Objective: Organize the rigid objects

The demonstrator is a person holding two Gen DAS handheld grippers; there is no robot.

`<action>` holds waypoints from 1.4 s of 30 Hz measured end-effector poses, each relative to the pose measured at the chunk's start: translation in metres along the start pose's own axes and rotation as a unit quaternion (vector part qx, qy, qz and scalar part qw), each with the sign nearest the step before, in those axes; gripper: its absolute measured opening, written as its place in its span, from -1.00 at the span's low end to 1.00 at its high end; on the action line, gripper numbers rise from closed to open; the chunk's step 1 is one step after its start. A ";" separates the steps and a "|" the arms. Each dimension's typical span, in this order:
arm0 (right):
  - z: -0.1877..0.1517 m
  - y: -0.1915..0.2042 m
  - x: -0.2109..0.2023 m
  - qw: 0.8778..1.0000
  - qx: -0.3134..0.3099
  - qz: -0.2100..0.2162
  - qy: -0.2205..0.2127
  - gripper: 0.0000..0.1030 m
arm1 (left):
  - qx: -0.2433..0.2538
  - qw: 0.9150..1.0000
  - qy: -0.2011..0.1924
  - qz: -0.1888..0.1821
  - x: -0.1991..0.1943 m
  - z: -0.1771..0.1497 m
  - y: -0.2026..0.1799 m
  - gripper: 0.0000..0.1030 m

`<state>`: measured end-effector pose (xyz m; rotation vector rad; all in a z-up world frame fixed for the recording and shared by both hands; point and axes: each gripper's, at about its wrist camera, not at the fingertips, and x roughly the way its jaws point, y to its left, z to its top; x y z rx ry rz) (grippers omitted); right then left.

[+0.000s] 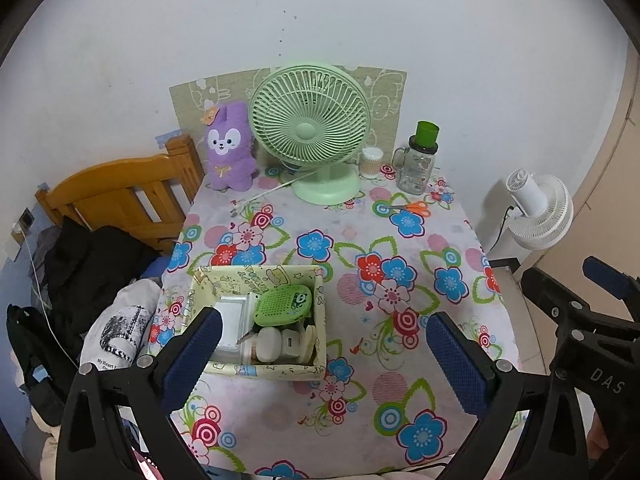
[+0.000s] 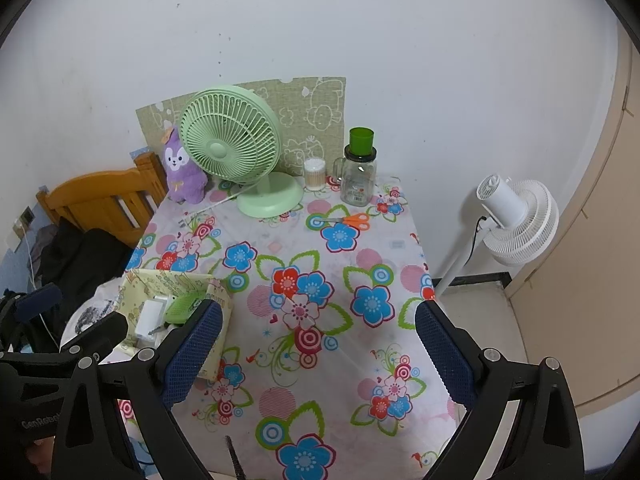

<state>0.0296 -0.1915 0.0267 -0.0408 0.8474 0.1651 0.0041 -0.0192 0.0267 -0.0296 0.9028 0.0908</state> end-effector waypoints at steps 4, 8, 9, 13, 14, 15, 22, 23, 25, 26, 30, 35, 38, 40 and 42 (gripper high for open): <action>0.000 0.000 0.000 1.000 -0.001 0.001 0.000 0.91 | -0.003 1.000 -0.001 0.002 0.000 0.001 0.001 0.99; -0.001 0.001 0.001 1.000 -0.002 0.001 0.000 0.91 | -0.004 1.000 -0.005 0.002 -0.002 0.000 0.003 0.99; -0.001 0.001 0.001 1.000 -0.002 0.001 0.001 0.91 | -0.004 1.000 -0.005 0.003 -0.002 0.000 0.003 0.99; -0.003 0.000 0.003 1.000 -0.004 0.001 -0.001 0.91 | -0.004 1.000 -0.007 0.006 -0.001 -0.001 0.004 0.99; -0.003 0.000 0.002 1.000 -0.003 0.002 0.000 0.91 | -0.003 1.000 -0.007 0.006 -0.001 -0.001 0.004 0.99; -0.004 0.001 0.002 1.000 -0.003 0.002 0.000 0.91 | -0.003 1.000 -0.007 0.006 -0.001 -0.001 0.004 0.99; -0.004 0.001 0.003 1.000 -0.003 0.004 0.000 0.91 | 0.002 1.000 -0.008 0.010 0.000 0.001 0.006 0.99; -0.004 0.002 0.004 1.000 -0.004 0.004 0.000 0.91 | 0.002 1.000 -0.008 0.010 0.001 0.002 0.006 0.99; -0.004 0.003 0.004 1.000 -0.004 0.003 -0.001 0.91 | 0.004 1.000 -0.009 0.011 0.002 0.002 0.006 0.99; -0.004 0.002 0.004 1.000 -0.004 0.003 0.000 0.91 | 0.003 1.000 -0.009 0.011 0.002 0.002 0.006 0.99; -0.004 0.003 0.004 1.000 -0.005 0.003 -0.001 0.91 | 0.003 1.000 -0.009 0.010 0.002 0.002 0.006 0.99; -0.004 0.004 0.005 1.000 -0.004 0.002 0.000 0.91 | 0.003 1.000 -0.008 0.010 0.002 0.002 0.007 0.99; -0.005 0.004 0.007 1.000 -0.004 0.002 0.002 0.91 | 0.001 1.000 -0.006 0.009 0.004 0.003 0.007 0.99; -0.005 0.004 0.008 1.000 -0.005 0.002 0.003 0.91 | 0.001 1.000 -0.005 0.009 0.006 0.004 0.008 0.99; -0.005 0.005 0.010 1.000 -0.004 0.002 0.004 0.91 | 0.001 1.000 -0.005 0.009 0.007 0.004 0.008 0.99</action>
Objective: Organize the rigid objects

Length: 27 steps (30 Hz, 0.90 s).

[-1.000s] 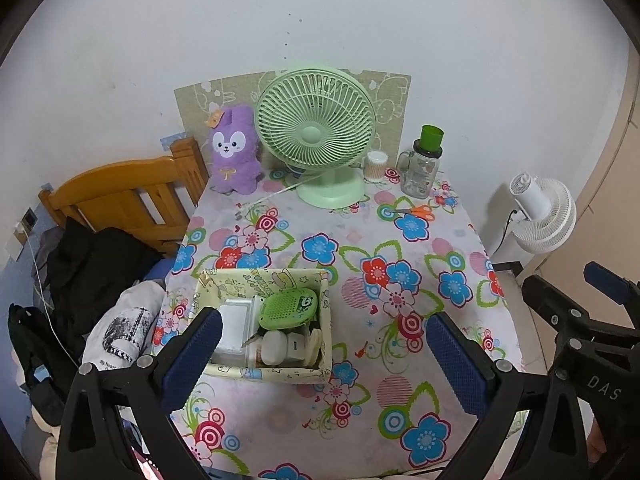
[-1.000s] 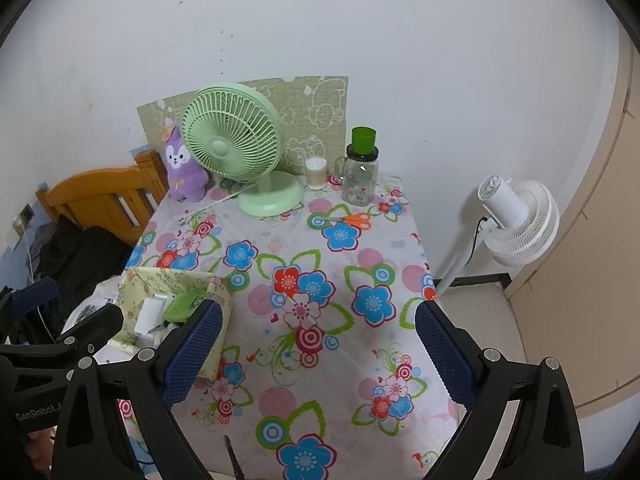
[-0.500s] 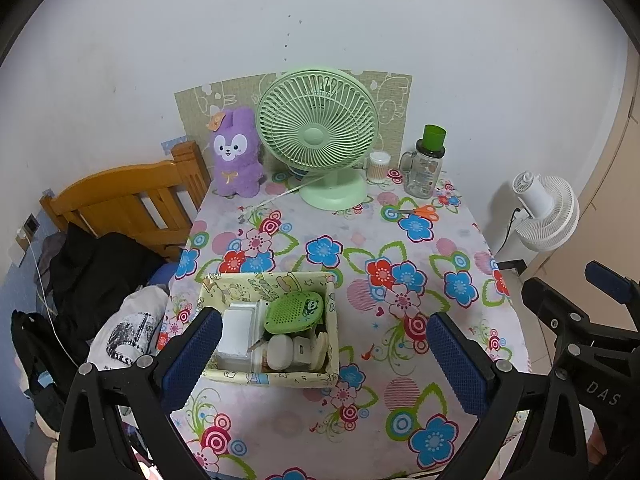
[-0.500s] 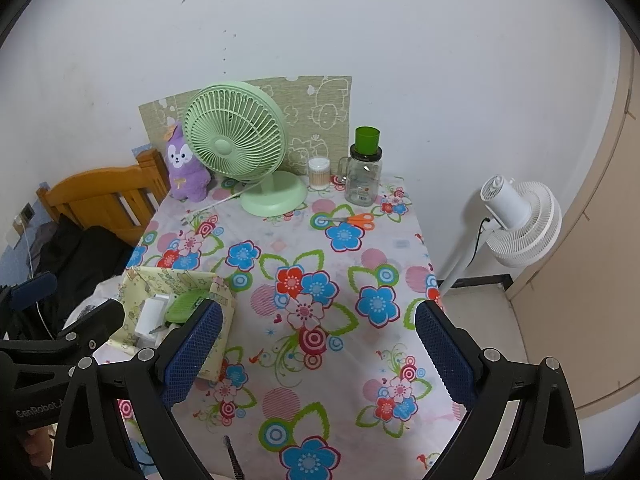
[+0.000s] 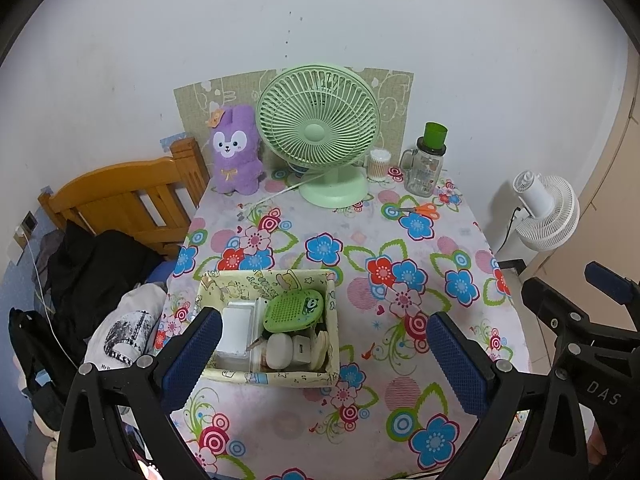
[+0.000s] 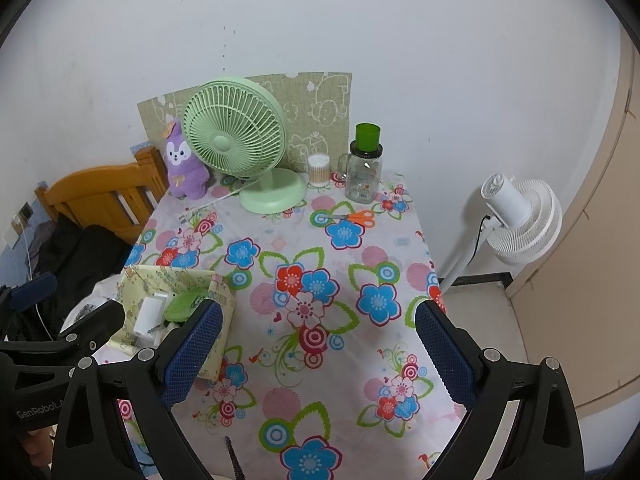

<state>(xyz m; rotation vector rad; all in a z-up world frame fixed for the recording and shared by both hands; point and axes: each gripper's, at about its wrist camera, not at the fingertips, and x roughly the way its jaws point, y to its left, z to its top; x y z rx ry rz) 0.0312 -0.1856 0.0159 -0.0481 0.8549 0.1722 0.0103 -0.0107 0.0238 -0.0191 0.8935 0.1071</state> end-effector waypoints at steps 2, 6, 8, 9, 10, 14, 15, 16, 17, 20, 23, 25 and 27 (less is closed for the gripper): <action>0.000 -0.001 0.001 1.000 0.000 0.000 0.001 0.91 | 0.000 1.000 0.000 0.000 0.001 0.001 0.000 0.99; 0.000 0.000 0.001 1.000 0.000 0.000 0.001 0.91 | 0.000 1.000 0.000 0.000 0.000 0.000 0.000 0.99; 0.000 0.000 0.002 1.000 0.000 0.000 0.001 0.91 | 0.000 1.000 0.000 0.000 0.000 0.000 0.000 0.99; 0.000 -0.001 0.002 1.000 0.000 -0.001 0.001 0.91 | 0.000 1.000 0.000 0.000 0.000 0.000 0.000 0.99; -0.001 0.000 0.002 1.000 0.000 -0.001 0.000 0.91 | 0.000 1.000 0.000 0.000 0.001 0.000 0.000 0.99; -0.002 -0.001 0.003 1.000 0.001 0.000 0.001 0.91 | 0.000 1.000 0.000 0.000 0.001 0.000 0.000 0.99; -0.001 0.000 0.003 1.000 0.000 -0.001 0.002 0.91 | 0.000 1.000 0.000 0.000 0.001 0.001 0.000 0.99; -0.002 0.000 0.003 1.000 0.000 -0.001 0.001 0.91 | 0.000 1.000 0.000 0.000 0.001 0.000 0.000 0.99; -0.002 0.000 0.003 1.000 -0.001 -0.001 0.000 0.91 | 0.000 1.000 0.000 0.000 0.001 0.000 0.000 0.99; -0.003 0.000 0.005 1.000 -0.002 -0.002 0.000 0.91 | 0.000 1.000 -0.001 0.000 0.001 0.000 0.000 0.99; -0.004 -0.001 0.007 1.000 -0.002 -0.001 -0.001 0.91 | 0.000 1.000 -0.002 0.000 0.002 0.001 0.001 0.99; -0.003 0.000 0.008 1.000 -0.002 -0.002 -0.001 0.91 | 0.000 1.000 -0.001 0.000 0.004 0.002 0.002 0.99; -0.003 -0.001 0.010 1.000 -0.002 -0.003 0.000 0.91 | 0.001 1.000 0.000 0.000 0.004 0.002 0.002 0.99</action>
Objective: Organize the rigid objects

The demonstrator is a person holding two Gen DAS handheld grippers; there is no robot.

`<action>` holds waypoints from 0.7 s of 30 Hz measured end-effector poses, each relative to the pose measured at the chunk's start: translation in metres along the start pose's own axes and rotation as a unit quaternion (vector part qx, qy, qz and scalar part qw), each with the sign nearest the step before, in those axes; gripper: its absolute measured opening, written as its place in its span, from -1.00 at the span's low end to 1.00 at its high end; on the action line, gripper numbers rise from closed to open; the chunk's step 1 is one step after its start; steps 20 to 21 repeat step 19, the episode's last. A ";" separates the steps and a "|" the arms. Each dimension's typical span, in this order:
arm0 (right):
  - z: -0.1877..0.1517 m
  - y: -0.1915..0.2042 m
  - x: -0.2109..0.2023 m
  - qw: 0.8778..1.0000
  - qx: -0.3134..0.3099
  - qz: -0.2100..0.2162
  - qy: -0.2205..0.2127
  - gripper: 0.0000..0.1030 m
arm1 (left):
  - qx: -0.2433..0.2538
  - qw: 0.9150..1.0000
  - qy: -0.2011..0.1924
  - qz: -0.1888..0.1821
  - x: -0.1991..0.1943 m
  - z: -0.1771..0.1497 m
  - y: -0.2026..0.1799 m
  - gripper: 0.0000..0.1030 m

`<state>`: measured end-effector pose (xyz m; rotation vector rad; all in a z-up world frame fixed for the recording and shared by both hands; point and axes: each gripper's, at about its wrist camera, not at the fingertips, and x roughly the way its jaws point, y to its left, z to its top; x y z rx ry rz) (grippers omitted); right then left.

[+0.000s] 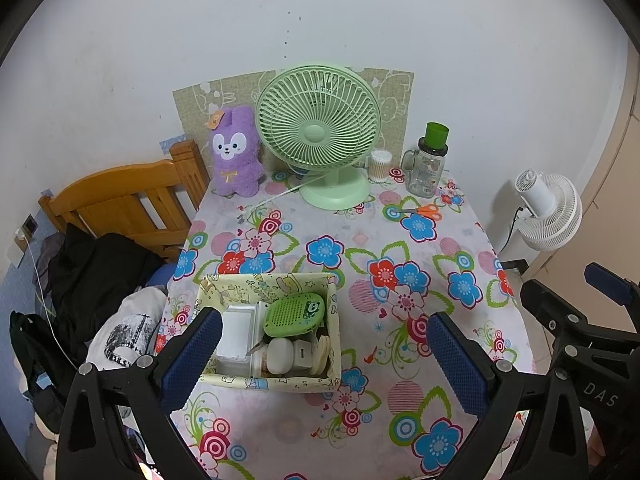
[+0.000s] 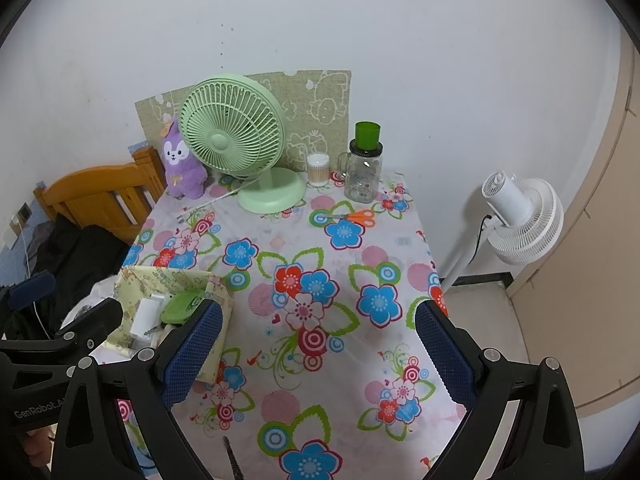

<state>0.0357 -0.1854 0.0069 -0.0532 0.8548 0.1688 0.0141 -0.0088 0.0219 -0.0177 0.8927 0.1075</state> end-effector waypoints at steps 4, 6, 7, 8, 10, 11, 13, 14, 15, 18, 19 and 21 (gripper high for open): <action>0.007 0.001 0.001 1.000 0.001 0.000 0.007 0.91 | 0.003 1.000 0.003 -0.004 0.000 0.004 0.001 0.99; 0.007 0.001 0.001 1.000 -0.002 -0.003 0.005 0.91 | 0.005 1.000 0.003 -0.004 0.000 0.008 0.001 0.99; 0.009 0.001 0.001 1.000 -0.003 -0.004 0.007 0.91 | 0.006 1.000 0.006 -0.003 0.000 0.010 0.001 0.99; 0.012 0.002 0.000 1.000 -0.003 -0.005 0.009 0.91 | 0.005 1.000 0.007 -0.003 0.000 0.012 0.000 0.99; 0.014 0.001 0.000 1.000 -0.003 -0.004 0.010 0.91 | 0.002 1.000 0.011 -0.006 -0.001 0.015 0.000 0.99; 0.016 0.001 0.000 1.000 -0.003 -0.004 0.011 0.91 | 0.001 1.000 0.013 -0.006 -0.002 0.016 -0.001 0.99; 0.019 0.002 -0.002 1.000 -0.004 -0.004 0.010 0.91 | 0.000 1.000 0.011 -0.005 -0.002 0.019 0.000 0.99; 0.019 0.003 -0.001 1.000 -0.005 -0.003 0.009 0.91 | 0.000 1.000 0.010 -0.005 -0.002 0.019 0.000 0.99; 0.020 0.003 -0.001 1.000 -0.005 -0.003 0.008 0.91 | -0.001 1.000 0.009 -0.004 -0.002 0.019 0.000 0.99; 0.021 0.006 0.000 1.000 -0.006 0.000 0.006 0.91 | -0.005 1.000 0.011 -0.003 0.001 0.019 0.002 0.99; 0.021 0.006 0.001 1.000 -0.006 0.003 0.006 0.91 | -0.005 1.000 0.011 -0.003 0.002 0.019 0.002 0.99; 0.021 0.006 0.001 1.000 -0.006 0.003 0.006 0.91 | -0.005 1.000 0.011 -0.003 0.002 0.019 0.002 0.99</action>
